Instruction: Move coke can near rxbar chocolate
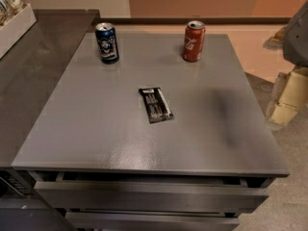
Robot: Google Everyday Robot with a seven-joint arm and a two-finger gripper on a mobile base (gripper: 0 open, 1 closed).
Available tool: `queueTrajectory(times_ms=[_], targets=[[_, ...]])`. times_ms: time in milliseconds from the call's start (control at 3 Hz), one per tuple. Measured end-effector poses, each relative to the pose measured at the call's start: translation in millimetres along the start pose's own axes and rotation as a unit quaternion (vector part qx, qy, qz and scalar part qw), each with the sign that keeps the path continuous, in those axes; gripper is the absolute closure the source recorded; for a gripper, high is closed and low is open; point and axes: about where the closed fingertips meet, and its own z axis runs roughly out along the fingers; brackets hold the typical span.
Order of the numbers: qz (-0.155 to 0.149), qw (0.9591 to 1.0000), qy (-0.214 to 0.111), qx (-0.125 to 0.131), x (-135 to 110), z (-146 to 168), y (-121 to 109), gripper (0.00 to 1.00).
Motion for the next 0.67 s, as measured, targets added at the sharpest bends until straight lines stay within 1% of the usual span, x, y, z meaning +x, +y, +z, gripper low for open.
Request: queueTrajectory(times_ms=[333,667], targets=[[0.0,1.0,0.0,0.0,0.0,0.0,0.0,0.0],[0.004,0.9998,-0.013,0.014,0.8,12.3,-11.2,0.0]])
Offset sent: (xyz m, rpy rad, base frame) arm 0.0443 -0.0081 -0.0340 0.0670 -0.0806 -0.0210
